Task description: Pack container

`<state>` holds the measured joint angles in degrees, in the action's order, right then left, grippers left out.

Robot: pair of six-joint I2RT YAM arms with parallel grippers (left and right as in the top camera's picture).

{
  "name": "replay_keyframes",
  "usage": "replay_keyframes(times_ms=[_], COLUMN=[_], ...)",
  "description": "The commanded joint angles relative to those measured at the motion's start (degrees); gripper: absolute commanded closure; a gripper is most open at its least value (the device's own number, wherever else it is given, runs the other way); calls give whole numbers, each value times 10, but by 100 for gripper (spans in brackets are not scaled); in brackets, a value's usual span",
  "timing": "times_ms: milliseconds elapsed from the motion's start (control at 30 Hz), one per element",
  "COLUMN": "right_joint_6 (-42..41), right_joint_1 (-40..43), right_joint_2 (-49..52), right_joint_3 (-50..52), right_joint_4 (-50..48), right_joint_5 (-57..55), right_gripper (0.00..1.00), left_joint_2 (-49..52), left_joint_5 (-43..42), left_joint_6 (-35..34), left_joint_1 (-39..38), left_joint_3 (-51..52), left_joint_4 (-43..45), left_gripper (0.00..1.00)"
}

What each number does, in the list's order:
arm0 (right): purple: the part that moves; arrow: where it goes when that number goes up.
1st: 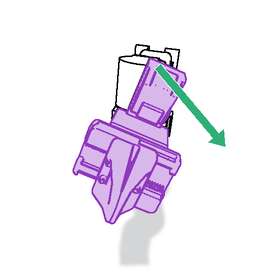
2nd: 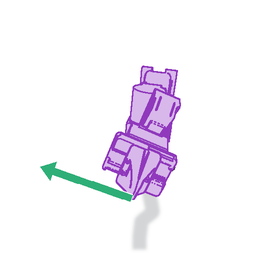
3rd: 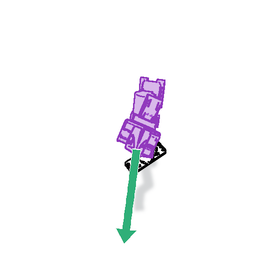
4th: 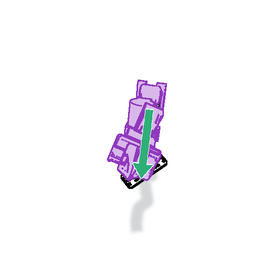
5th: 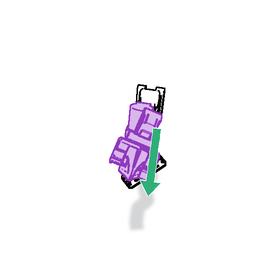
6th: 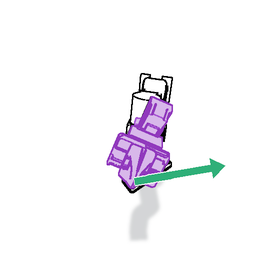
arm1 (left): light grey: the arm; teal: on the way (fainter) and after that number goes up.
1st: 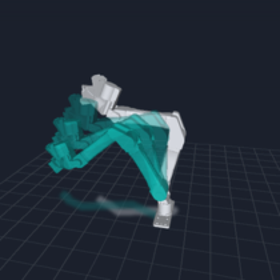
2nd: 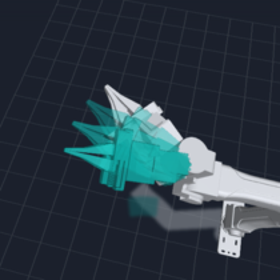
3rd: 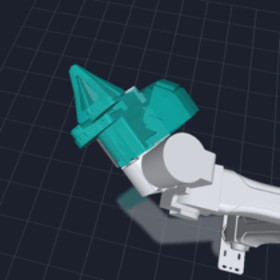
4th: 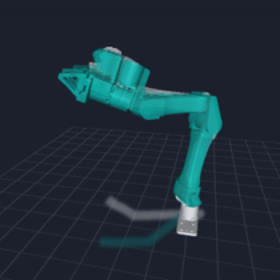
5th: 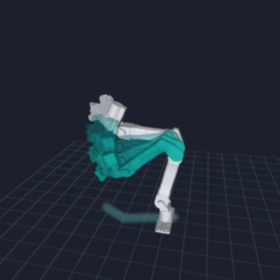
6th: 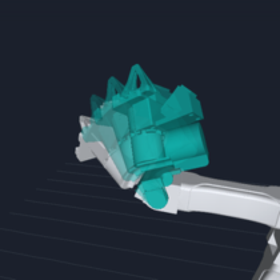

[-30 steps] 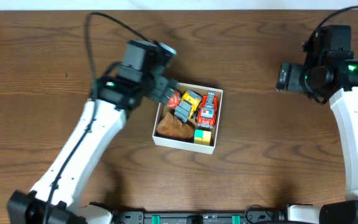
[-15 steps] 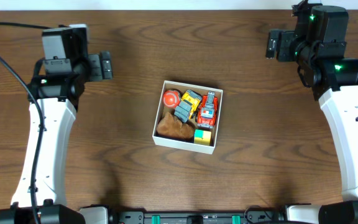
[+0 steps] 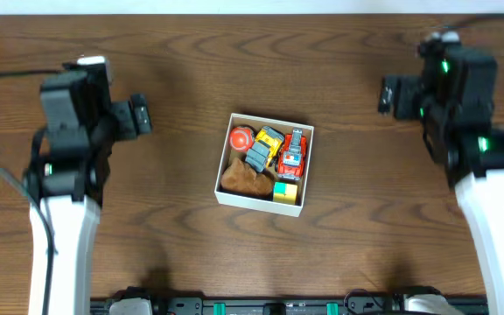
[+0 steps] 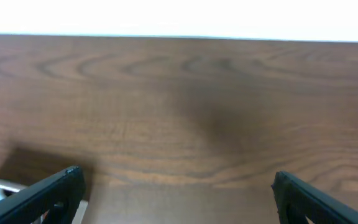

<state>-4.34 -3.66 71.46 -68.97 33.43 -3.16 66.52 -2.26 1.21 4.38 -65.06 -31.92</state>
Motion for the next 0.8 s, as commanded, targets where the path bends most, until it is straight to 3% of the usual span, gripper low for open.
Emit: replay_keyframes(times_ms=[0,167,333,767], right_joint_6=[-25,-44,-44,-44], right_joint_1=[-6,-17,-18,-18], right_joint_2=[-88,-221,-296,-278], right_joint_3=[96,242,335,365], right_joint_4=[-23,-33,-38,-37], right_joint_5=[-45,-120,-123,-118], right_gripper=[1,1,1,1], left_joint_2=[-56,-160,-237,-236], left_joint_5=[-3,4,34,34], left_joint_6=[-9,2,2,2], left_joint_1=[-11,-55,-75,-75], left_joint_3=[55,134,170,170], left_joint_4=[24,64,80,71], left_gripper=[2,2,2,2])
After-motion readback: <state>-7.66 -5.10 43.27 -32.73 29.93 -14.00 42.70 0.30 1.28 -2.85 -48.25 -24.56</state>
